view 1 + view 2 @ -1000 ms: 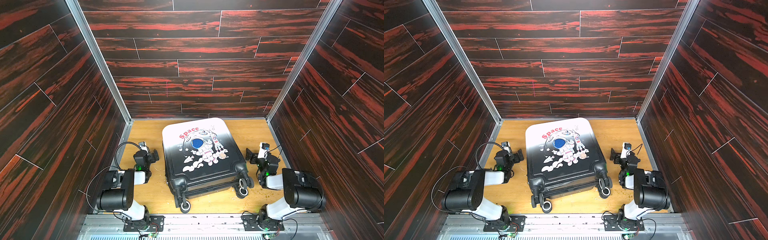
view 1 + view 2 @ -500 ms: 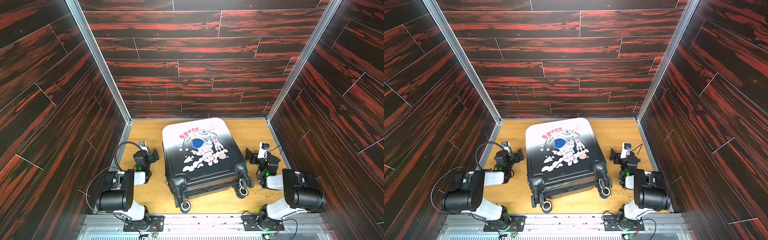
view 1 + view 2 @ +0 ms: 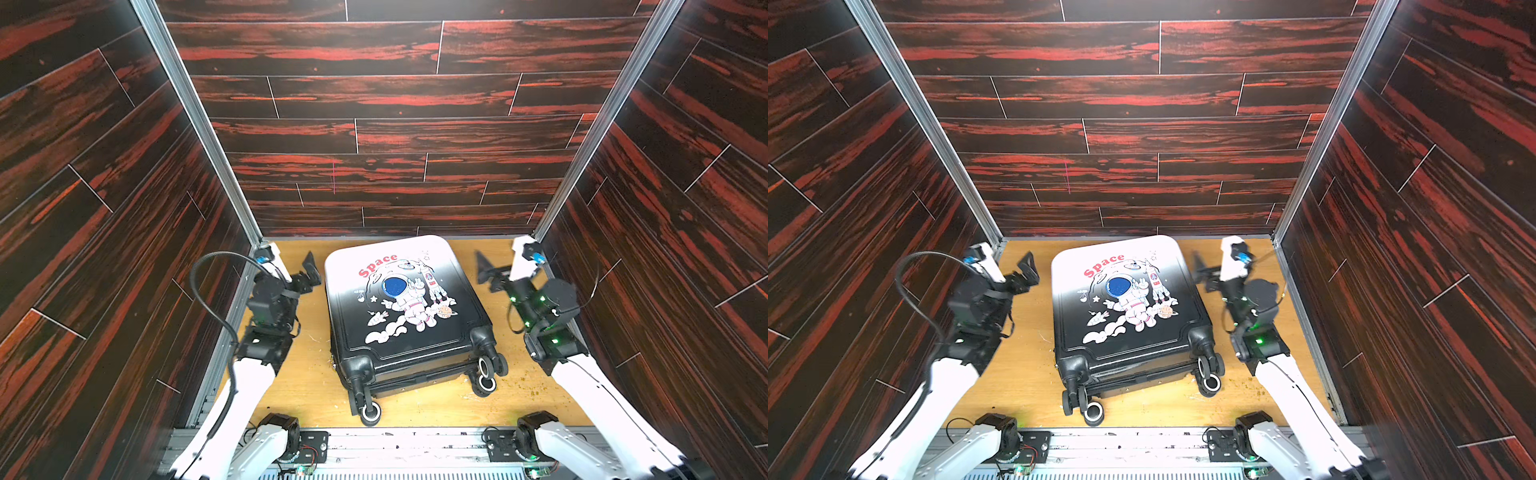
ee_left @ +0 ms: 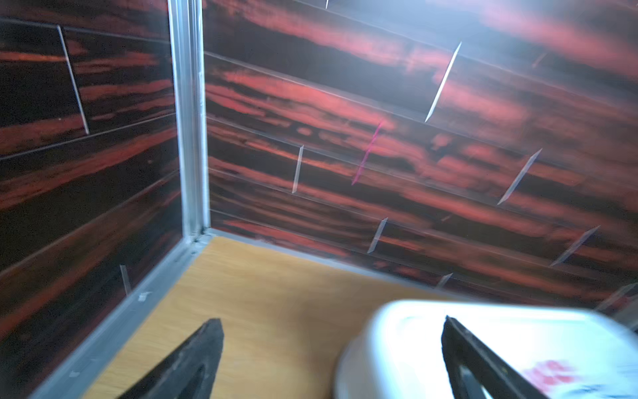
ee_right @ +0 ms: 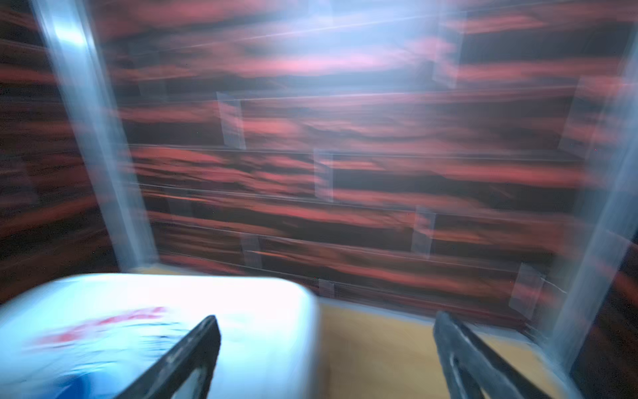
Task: Open the suitcase zippers
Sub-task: Move the suitcase to the center of the board.
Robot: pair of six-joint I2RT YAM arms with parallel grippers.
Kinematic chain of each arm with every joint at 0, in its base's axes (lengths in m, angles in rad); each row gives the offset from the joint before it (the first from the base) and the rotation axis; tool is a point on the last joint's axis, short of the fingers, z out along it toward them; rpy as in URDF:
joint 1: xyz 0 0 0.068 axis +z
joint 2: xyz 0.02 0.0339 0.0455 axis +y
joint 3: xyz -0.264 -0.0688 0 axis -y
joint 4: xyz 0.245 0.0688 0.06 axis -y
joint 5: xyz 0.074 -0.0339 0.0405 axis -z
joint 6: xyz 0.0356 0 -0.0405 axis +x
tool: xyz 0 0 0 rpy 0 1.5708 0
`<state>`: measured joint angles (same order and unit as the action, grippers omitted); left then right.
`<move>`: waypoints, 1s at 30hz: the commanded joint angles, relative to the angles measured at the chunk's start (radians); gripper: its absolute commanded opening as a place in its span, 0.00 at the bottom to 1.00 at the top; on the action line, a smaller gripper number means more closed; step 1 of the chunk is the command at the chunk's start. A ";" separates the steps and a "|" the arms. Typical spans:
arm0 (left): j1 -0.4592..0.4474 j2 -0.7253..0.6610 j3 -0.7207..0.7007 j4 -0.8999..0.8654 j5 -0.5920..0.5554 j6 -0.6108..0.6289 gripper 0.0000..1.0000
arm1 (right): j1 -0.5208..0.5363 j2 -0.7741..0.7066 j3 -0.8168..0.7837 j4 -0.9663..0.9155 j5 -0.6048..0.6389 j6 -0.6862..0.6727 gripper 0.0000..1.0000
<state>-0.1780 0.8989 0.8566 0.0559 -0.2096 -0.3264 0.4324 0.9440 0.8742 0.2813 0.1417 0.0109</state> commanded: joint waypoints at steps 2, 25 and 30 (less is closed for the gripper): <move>-0.067 -0.012 0.177 -0.568 0.019 -0.172 1.00 | 0.078 0.043 0.294 -0.567 0.070 0.226 0.98; -0.451 -0.078 0.009 -0.802 0.404 -0.405 0.96 | 0.803 0.179 0.232 -1.108 -0.190 0.440 0.78; -0.498 0.071 0.051 -0.687 0.435 -0.418 0.96 | 0.795 0.285 0.224 -0.996 -0.049 0.445 0.81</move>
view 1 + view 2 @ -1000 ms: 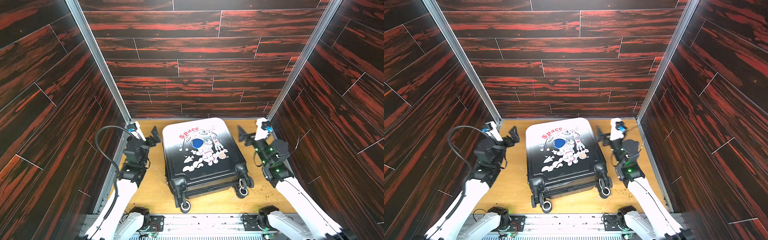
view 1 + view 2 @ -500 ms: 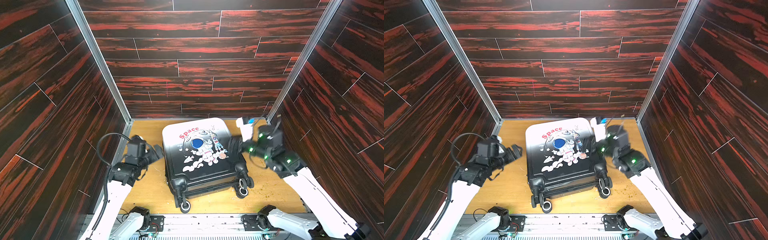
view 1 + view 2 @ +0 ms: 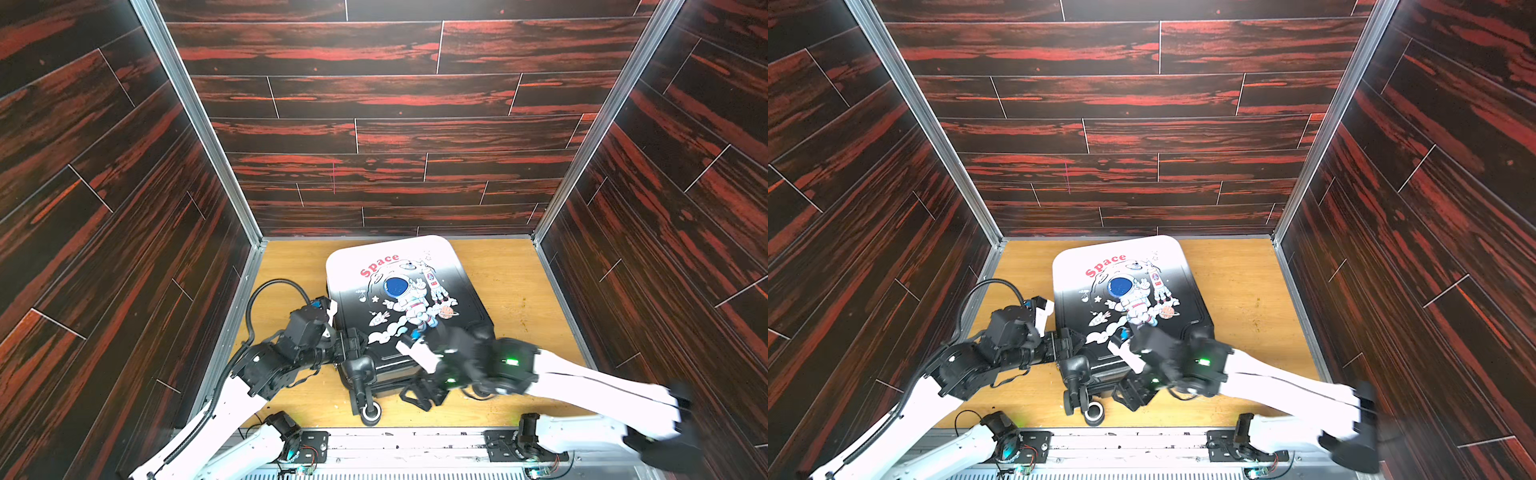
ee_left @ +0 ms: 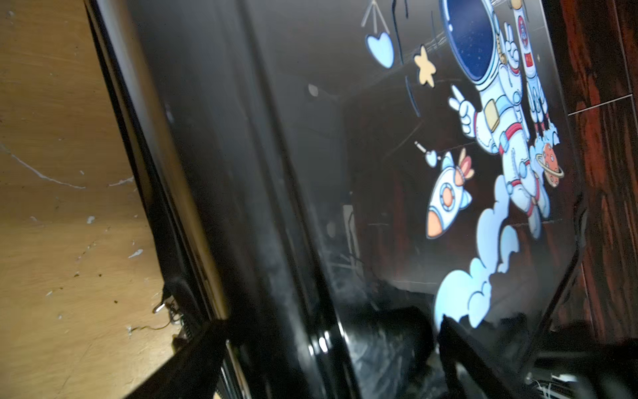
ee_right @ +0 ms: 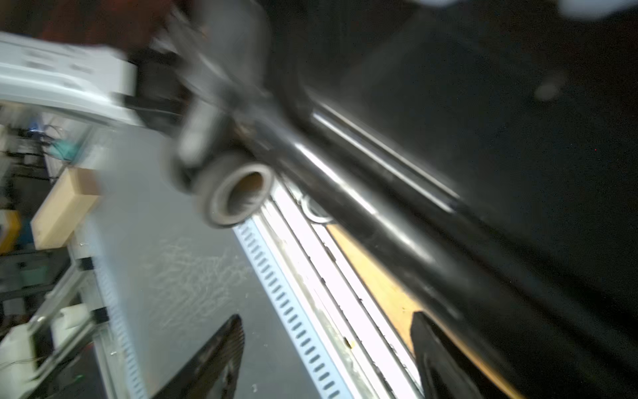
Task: Open the suitcase zippers
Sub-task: Move the suitcase to the center of the board, then unzip the zipper on the suitcase.
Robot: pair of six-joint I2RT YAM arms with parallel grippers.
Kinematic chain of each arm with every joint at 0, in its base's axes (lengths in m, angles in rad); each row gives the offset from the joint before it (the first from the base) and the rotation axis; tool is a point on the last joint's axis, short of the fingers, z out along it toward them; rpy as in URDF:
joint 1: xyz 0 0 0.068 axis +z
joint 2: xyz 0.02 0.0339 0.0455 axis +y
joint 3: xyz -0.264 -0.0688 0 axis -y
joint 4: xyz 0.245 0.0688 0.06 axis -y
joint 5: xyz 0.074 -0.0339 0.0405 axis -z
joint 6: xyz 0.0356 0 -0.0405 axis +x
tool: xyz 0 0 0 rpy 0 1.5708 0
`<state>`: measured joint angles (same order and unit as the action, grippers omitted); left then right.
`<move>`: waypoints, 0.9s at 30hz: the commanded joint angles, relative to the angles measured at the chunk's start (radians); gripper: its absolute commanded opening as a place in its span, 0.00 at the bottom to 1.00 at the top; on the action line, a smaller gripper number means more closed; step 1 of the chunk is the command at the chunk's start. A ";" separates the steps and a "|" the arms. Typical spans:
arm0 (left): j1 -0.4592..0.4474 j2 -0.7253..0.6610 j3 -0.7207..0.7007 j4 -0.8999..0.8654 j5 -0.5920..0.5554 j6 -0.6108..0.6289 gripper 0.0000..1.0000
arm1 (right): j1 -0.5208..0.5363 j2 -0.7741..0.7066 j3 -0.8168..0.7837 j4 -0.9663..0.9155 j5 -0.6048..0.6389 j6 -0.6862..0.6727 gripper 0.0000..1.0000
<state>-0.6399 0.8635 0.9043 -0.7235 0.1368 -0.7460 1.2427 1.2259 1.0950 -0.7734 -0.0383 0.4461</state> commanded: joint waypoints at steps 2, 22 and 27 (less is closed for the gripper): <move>-0.047 0.161 0.033 0.139 0.113 0.003 0.96 | -0.051 0.012 0.019 0.091 0.182 0.011 0.81; -0.180 0.011 -0.339 0.590 -0.369 0.304 0.64 | -0.435 -0.368 -0.136 0.348 0.028 -0.095 0.75; -0.203 -0.093 -0.502 0.753 -0.472 0.370 0.62 | -0.436 -0.433 -0.230 0.459 -0.145 -0.152 0.61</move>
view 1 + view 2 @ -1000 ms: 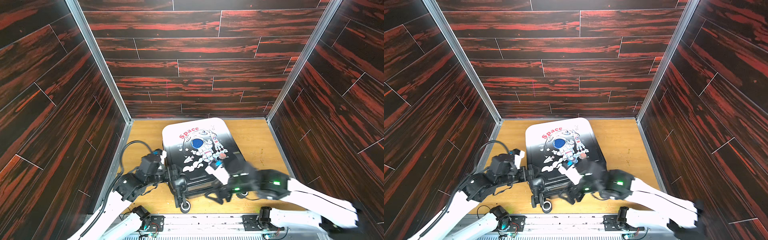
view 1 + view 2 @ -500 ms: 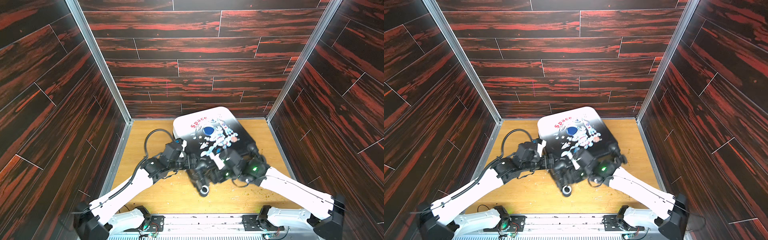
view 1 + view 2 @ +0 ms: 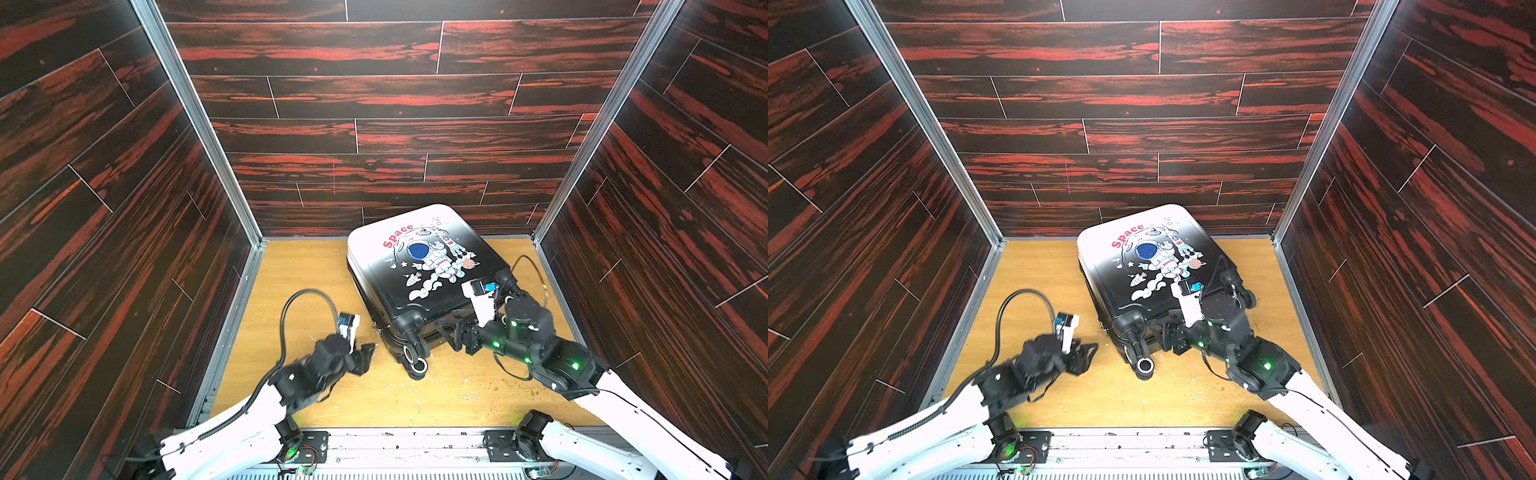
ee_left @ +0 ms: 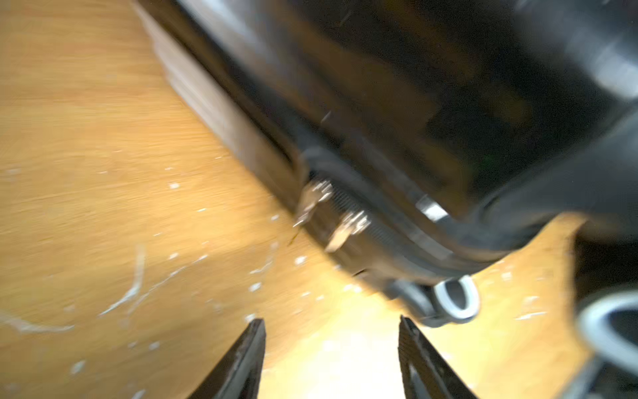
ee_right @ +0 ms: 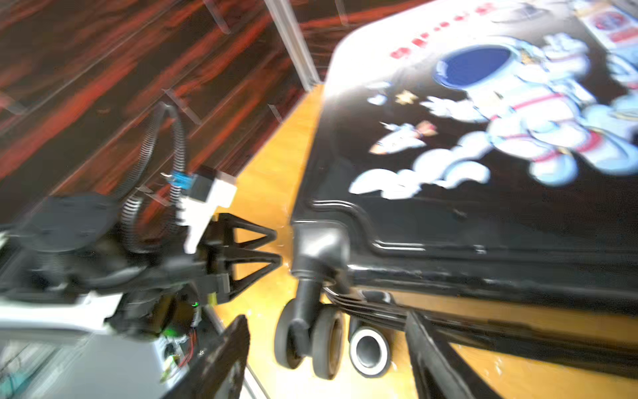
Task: Open the suitcase zippers
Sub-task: Unzip the zipper on the suitcase.
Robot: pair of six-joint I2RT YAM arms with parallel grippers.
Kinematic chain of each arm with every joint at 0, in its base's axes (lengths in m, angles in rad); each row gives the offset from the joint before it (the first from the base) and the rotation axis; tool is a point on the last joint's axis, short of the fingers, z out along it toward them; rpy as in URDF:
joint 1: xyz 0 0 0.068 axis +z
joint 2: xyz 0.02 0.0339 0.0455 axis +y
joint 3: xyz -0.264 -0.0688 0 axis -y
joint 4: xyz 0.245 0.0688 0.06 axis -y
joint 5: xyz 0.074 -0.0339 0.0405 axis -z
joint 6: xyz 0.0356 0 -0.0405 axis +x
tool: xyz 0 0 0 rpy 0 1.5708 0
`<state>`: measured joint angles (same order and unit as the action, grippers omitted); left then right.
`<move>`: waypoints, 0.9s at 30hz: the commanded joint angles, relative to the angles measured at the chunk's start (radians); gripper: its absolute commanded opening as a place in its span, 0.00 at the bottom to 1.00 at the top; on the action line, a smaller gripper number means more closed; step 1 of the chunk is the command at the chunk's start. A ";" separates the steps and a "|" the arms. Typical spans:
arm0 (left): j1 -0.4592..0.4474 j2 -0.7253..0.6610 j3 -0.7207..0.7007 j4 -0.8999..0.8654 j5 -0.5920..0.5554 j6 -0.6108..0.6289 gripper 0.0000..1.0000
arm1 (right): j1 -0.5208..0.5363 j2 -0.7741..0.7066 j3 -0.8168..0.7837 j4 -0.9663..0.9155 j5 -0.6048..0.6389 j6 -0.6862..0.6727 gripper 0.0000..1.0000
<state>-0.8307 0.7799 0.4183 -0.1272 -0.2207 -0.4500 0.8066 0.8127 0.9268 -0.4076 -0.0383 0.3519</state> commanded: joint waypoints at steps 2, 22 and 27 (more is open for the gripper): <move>-0.019 0.016 -0.049 0.254 -0.082 0.129 0.59 | 0.001 -0.051 -0.110 0.164 -0.194 -0.075 0.60; -0.022 0.583 -0.230 1.241 -0.007 0.485 0.45 | 0.000 -0.122 -0.156 0.177 -0.250 -0.177 0.60; -0.016 0.676 -0.213 1.326 -0.010 0.505 0.41 | 0.000 -0.135 -0.187 0.188 -0.250 -0.172 0.61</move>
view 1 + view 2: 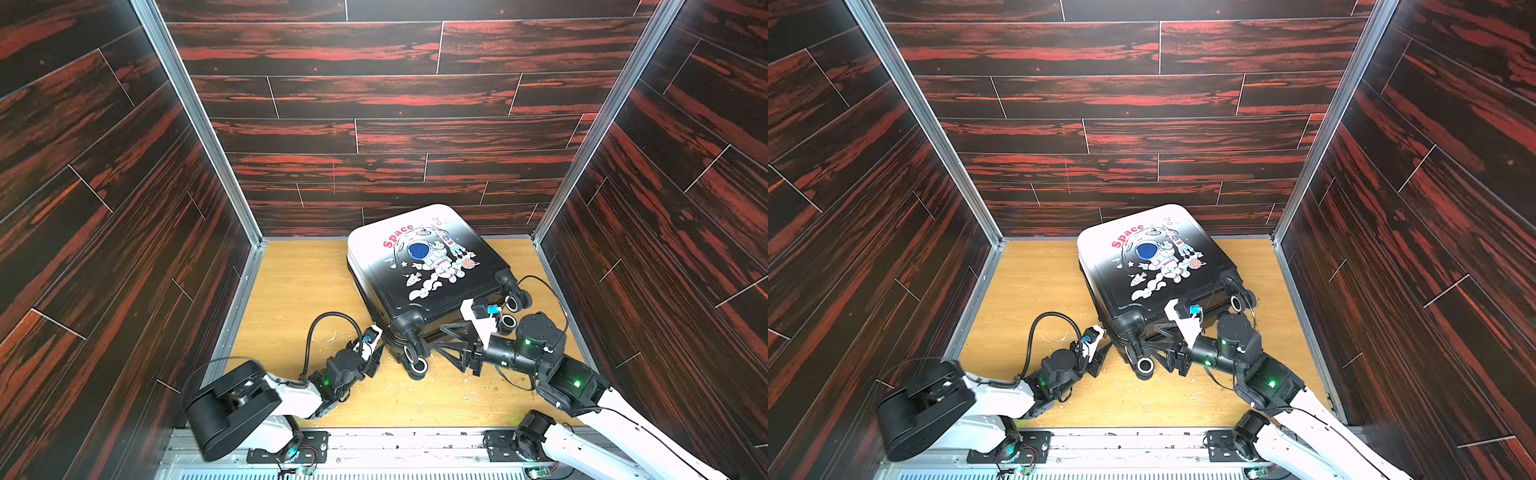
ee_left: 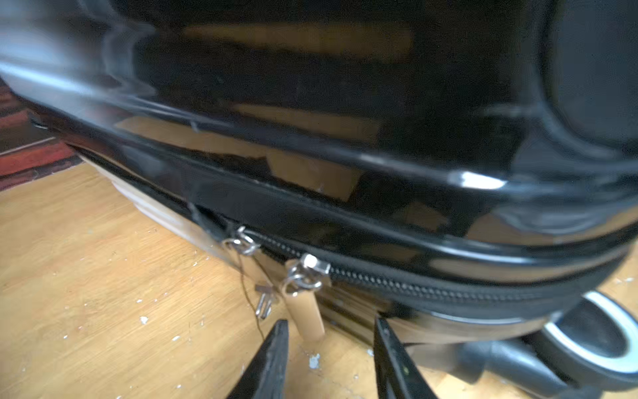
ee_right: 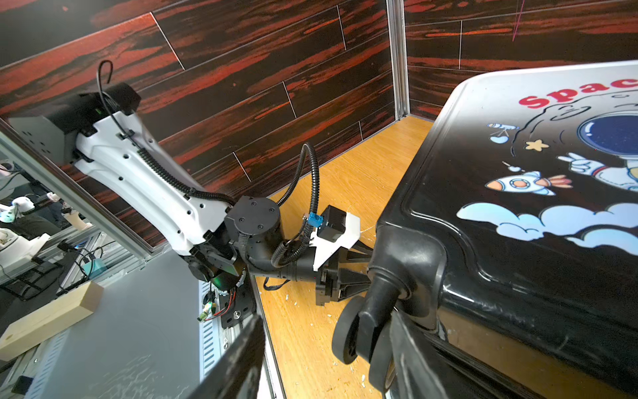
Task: Open the suitcase zippers
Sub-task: Unzip the zipper on the suitcase.
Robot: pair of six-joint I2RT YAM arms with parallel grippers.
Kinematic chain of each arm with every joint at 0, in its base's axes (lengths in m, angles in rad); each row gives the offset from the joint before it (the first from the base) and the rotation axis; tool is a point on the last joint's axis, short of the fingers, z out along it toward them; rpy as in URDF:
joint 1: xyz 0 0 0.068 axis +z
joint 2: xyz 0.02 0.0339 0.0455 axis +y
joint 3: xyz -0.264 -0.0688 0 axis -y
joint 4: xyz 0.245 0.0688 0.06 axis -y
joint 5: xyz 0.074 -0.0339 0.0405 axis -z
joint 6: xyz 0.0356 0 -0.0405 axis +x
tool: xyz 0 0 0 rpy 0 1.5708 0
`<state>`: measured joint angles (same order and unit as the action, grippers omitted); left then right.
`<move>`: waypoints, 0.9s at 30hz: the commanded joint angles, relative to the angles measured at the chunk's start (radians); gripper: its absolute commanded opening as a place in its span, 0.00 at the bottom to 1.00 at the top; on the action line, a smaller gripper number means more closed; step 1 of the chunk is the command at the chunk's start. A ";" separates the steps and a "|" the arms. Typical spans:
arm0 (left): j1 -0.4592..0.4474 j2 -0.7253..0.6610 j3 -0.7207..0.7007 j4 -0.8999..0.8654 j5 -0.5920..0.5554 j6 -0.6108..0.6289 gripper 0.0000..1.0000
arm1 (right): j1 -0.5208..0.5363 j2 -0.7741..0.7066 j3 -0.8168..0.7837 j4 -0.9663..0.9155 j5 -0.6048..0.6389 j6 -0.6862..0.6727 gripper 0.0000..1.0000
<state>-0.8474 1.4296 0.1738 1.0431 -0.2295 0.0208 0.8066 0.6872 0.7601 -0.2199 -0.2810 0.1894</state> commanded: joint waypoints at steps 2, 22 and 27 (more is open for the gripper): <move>0.003 0.052 0.040 0.175 -0.010 0.032 0.40 | 0.000 -0.008 -0.028 0.000 -0.011 -0.008 0.60; 0.019 0.018 0.104 0.173 0.002 0.056 0.48 | 0.000 0.054 -0.062 0.026 -0.060 0.018 0.57; 0.019 0.018 0.129 0.162 0.045 0.056 0.43 | 0.000 0.044 -0.068 -0.011 -0.051 0.018 0.57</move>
<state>-0.8284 1.4841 0.2398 1.0973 -0.2302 0.0753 0.8066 0.7395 0.6994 -0.2081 -0.3271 0.2043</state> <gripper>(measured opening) 0.444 0.567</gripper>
